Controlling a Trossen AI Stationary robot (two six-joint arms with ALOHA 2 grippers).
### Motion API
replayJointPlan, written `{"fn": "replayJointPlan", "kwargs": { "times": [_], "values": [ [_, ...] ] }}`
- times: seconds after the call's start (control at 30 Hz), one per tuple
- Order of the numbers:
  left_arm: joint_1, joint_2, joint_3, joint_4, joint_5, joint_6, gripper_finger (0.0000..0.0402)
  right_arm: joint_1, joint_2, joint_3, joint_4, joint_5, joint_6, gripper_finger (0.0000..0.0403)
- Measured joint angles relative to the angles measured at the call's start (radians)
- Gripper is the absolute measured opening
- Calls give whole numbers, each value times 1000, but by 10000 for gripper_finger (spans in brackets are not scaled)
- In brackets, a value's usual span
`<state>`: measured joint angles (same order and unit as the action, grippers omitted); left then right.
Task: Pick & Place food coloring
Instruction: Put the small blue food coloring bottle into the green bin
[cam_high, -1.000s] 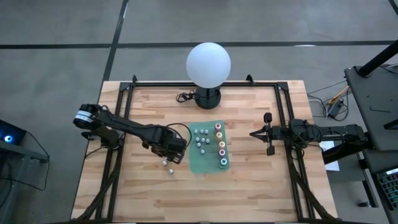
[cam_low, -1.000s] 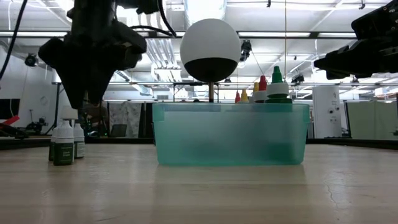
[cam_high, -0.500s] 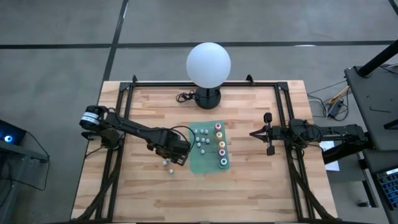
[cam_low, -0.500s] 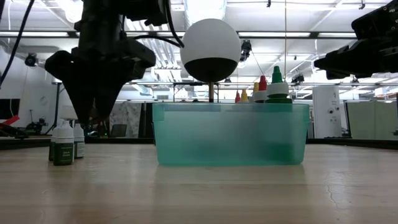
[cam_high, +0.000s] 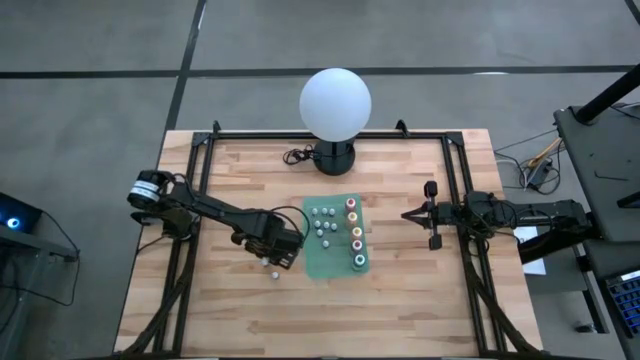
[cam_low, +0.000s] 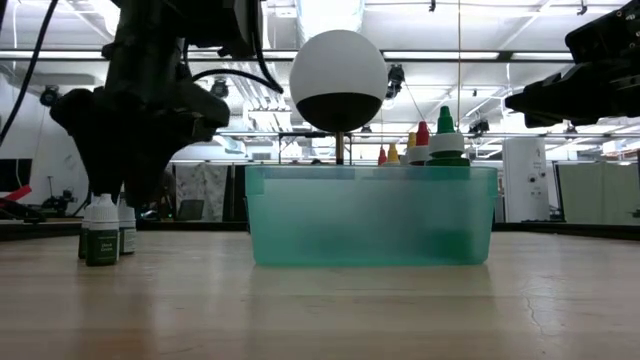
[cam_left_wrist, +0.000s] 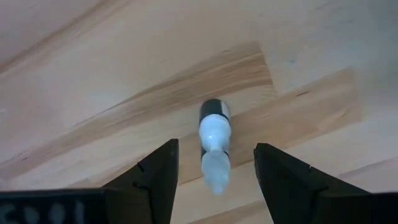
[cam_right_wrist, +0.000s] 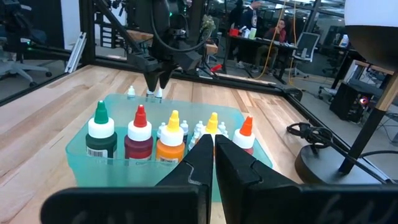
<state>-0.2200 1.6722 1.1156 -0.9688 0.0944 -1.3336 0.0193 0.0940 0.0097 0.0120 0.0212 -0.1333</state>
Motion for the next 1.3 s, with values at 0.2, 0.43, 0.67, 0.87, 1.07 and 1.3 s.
{"fn": "replayJointPlan", "kwargs": {
  "times": [0.2,0.43,0.67,0.87,1.07,1.3],
  "values": [
    [-1,0,-9,9,-1,-1,181,0,0,0,0,0,1,9],
    [-1,0,-28,35,-4,-1,181,0,0,0,0,0,-1,9],
    [-1,-1,-33,43,-28,-2,181,0,0,0,0,0,1,9],
    [0,-1,-49,67,-28,-3,181,0,0,0,0,0,0,9],
    [0,-1,-62,80,-16,-6,181,0,0,0,0,0,1,9],
    [0,-1,-62,84,0,-7,159,0,0,0,0,0,0,9]
  ]
}}
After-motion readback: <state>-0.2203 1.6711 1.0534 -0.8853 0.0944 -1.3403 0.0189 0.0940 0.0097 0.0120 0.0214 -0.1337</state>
